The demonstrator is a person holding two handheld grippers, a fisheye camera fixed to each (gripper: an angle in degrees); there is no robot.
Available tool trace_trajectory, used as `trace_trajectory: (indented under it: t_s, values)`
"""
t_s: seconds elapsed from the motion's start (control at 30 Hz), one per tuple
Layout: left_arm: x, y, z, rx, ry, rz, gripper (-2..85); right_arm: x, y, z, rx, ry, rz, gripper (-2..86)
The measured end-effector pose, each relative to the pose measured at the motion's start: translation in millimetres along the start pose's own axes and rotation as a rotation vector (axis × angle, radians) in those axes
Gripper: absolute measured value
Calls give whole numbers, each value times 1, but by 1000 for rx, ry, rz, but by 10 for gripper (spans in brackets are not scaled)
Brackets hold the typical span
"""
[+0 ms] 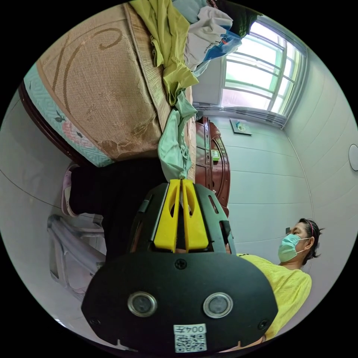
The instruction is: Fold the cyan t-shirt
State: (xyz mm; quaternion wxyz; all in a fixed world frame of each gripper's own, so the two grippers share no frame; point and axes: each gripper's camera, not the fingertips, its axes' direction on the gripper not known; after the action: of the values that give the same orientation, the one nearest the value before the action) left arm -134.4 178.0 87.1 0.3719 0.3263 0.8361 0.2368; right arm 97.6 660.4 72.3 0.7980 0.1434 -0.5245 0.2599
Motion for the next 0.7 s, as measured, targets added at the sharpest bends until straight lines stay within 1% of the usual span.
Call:
trace_trajectory:
  t_s: [0.1,0.17,0.2,0.27,0.33,0.4,0.47,0.5,0.57,0.6,0.63,0.67,0.7]
  values:
    - [2,5,13,-14,20,18,10,-11,-17,-3,5,-37,27,71]
    - [6,10,24,-24,25,35,10,-16,-27,-5,8,-84,56,49]
    - [7,11,26,-24,27,39,10,-21,-34,-6,12,-143,64,24]
    - [18,15,32,-8,90,55,9,-32,-45,-14,58,-248,73,10]
    - [34,14,37,-1,175,82,8,-51,-61,-37,192,-435,84,2]
    - [63,12,43,17,245,143,7,-70,-80,-59,299,-563,72,-1]
    - [116,3,50,50,344,244,7,-100,-106,-83,377,-631,25,-3]
    - [132,0,53,55,365,277,7,-127,-126,-99,416,-659,-25,-4]
    - [209,-8,68,56,432,418,7,-174,-158,-123,466,-695,-107,-5]
    - [229,-9,71,55,445,453,7,-209,-178,-139,500,-710,-157,-6]
    - [269,-10,78,58,464,519,7,-245,-194,-155,542,-719,-206,-6]
    - [311,-7,84,60,480,588,6,-264,-202,-163,562,-724,-226,-6]
    - [332,-5,86,60,487,620,6,-298,-213,-178,607,-733,-249,-7]
